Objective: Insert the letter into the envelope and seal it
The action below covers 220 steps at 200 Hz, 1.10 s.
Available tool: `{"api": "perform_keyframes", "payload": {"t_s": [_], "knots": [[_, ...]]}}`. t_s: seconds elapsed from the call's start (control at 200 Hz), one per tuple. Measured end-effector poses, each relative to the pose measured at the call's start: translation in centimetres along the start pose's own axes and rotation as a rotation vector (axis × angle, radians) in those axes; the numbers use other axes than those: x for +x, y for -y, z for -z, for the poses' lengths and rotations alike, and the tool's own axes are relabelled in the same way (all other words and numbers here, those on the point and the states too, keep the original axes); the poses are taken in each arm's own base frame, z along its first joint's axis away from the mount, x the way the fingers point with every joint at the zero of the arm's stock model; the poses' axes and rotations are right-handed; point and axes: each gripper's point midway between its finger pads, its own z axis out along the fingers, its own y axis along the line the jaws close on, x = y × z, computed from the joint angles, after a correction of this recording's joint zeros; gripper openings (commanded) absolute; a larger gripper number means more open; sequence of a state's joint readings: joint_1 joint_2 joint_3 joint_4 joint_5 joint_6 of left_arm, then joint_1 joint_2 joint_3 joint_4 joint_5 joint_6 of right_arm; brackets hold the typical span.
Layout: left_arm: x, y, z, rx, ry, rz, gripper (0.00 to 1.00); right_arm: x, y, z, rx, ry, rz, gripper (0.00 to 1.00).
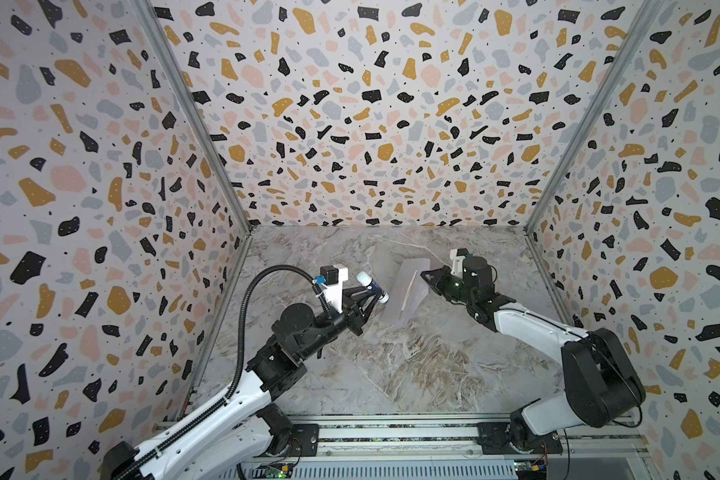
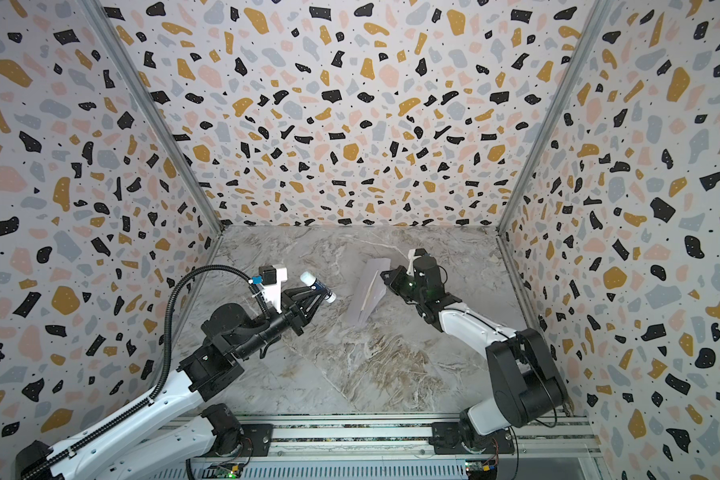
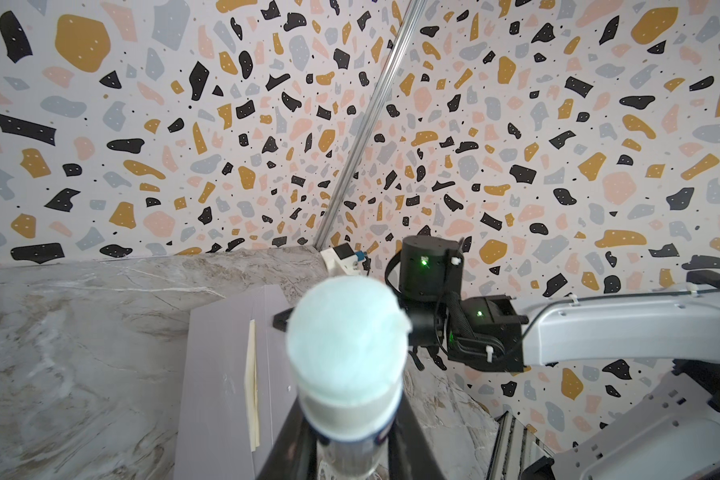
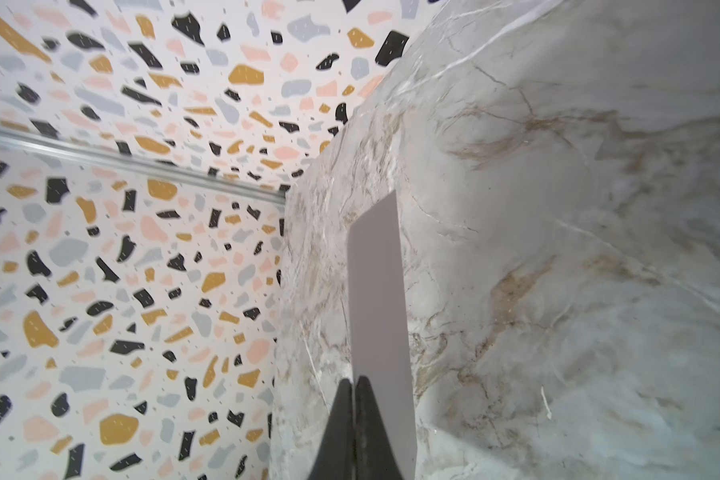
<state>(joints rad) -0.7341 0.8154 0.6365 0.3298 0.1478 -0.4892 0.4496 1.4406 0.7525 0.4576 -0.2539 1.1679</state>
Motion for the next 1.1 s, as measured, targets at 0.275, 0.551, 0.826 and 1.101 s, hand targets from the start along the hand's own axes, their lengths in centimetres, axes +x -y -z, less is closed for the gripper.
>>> {"api": "perform_keyframes", "payload": {"t_s": [0.275, 0.551, 0.826, 1.101], "knots": [[0.0, 0.0, 0.0, 0.001, 0.0, 0.005, 0.0, 0.7, 1.2, 2.7, -0.041, 0.317, -0.235, 0.0], [-0.2, 0.1, 0.1, 0.003, 0.005, 0.004, 0.0, -0.7, -0.6, 4.0, -0.144, 0.535, -0.36, 0.0], [-0.4, 0.2, 0.3, 0.007, 0.011, 0.003, 0.0, 0.9, 2.9, 3.7, -0.036, 0.636, -0.473, 0.0], [-0.4, 0.2, 0.3, 0.007, 0.011, 0.002, 0.0, 4.9, 8.1, 3.5, 0.177, 0.66, -0.517, 0.05]]}}
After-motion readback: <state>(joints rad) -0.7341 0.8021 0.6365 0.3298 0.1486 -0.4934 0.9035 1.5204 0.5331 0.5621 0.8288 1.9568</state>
